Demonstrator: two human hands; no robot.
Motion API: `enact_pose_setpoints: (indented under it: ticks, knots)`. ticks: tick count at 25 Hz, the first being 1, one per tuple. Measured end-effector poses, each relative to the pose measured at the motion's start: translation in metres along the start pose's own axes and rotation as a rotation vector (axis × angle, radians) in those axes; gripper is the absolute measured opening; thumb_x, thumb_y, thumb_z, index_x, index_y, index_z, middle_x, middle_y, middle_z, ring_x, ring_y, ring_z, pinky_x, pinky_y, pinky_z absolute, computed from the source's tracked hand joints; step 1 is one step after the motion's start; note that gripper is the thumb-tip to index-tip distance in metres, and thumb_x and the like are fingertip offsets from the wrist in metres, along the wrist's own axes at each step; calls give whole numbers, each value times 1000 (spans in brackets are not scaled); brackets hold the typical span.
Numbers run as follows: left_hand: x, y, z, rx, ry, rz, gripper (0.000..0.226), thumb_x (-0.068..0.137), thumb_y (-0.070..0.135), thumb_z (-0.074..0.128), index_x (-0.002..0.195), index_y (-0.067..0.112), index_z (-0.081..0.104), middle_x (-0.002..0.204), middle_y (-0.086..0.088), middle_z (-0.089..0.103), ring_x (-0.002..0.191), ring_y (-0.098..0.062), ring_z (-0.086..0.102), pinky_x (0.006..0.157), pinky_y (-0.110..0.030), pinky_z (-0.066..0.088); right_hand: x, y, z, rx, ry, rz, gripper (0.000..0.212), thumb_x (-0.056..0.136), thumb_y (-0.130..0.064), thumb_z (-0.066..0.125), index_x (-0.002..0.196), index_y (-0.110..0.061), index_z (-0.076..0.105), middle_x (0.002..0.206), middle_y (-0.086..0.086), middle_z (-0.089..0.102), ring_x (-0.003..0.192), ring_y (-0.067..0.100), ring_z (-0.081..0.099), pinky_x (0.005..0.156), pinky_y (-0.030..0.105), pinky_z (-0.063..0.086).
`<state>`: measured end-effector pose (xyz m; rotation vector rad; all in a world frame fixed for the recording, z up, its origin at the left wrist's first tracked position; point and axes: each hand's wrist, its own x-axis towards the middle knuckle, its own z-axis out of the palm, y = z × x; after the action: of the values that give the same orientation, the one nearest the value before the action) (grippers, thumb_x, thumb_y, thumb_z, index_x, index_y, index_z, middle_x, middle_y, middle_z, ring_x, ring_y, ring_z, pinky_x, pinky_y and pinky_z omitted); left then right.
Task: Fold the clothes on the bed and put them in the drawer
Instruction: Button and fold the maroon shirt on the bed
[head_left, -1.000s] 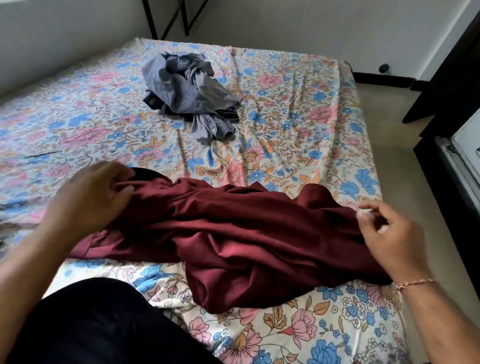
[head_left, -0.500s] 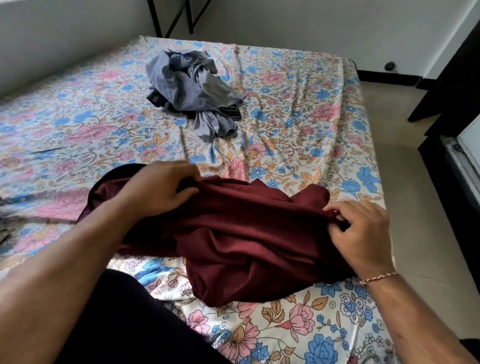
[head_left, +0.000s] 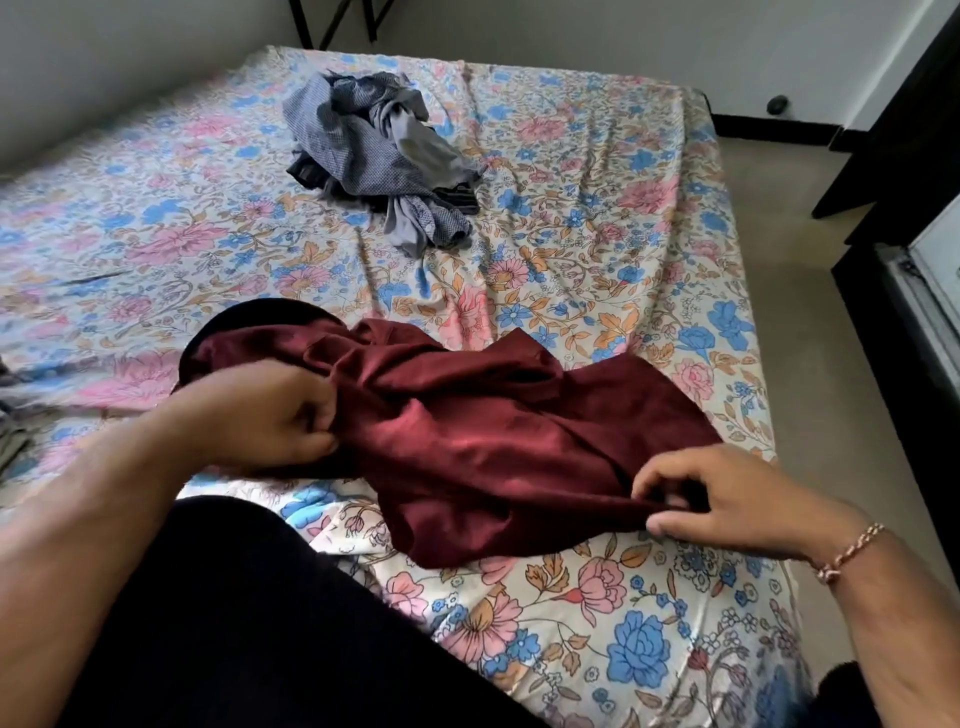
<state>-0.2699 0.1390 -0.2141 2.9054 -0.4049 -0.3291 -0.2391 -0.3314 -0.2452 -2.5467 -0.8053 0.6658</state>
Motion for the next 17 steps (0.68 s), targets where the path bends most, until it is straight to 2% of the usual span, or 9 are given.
enact_pose_setpoints:
  ticks: [2,3,5,8,9,11,13,15,17]
  knots:
    - [3,12,-10,-14,336,117,19,79,56,59,81,37,57,72,14,59,65,-4,55,58,-32,46,0,-3,-8,39,240,-45,15,85,-38,82,91,-45,70,80,-20,66,75,6,64,65,18,50]
    - [4,19,-12,-17,435,188,20,84,54,60,88,34,60,82,14,60,74,-10,57,63,-35,48,-1,-3,-10,53,318,-60,17,84,-34,83,90,-44,70,80,-20,67,75,5,64,64,16,49]
    - [7,35,-8,-17,416,341,28,90,50,64,106,27,65,102,11,63,93,-15,60,78,-38,52,-2,-5,-10,65,315,-105,21,80,-37,87,91,-43,70,85,-20,66,80,4,64,66,16,48]
    - [12,51,13,266,202,441,51,91,52,66,137,32,56,130,10,60,120,-15,56,99,-38,47,2,-13,8,-97,65,-91,36,73,-52,87,101,-44,65,95,-23,61,94,-2,58,78,14,45]
    - [16,51,19,367,161,438,50,90,51,64,136,35,54,129,12,60,121,-14,56,99,-38,46,6,-12,15,-190,37,-60,34,76,-49,84,101,-44,63,98,-25,59,96,-3,56,79,14,43]
    - [19,52,21,399,176,434,34,84,42,59,117,36,60,110,16,64,107,-14,62,93,-39,45,8,-10,20,-253,115,12,21,86,-33,74,96,-47,61,94,-24,61,91,0,59,77,20,48]
    - [18,54,11,208,277,367,21,81,34,57,102,31,59,97,14,65,89,-19,66,83,-39,50,3,-6,17,-137,354,83,27,92,-18,65,98,-44,68,88,-21,68,81,0,65,72,24,55]
    - [11,56,2,31,449,236,20,81,31,56,100,26,51,91,6,64,76,-28,65,69,-40,53,-2,-10,11,90,669,136,32,95,-8,61,106,-35,75,91,-18,73,77,-6,64,70,9,48]
    - [3,63,-13,-61,585,138,21,81,28,56,98,27,43,80,7,57,65,-28,58,61,-40,49,3,-24,-7,276,877,169,26,96,-5,63,106,-24,77,94,-15,73,85,-2,66,72,6,43]
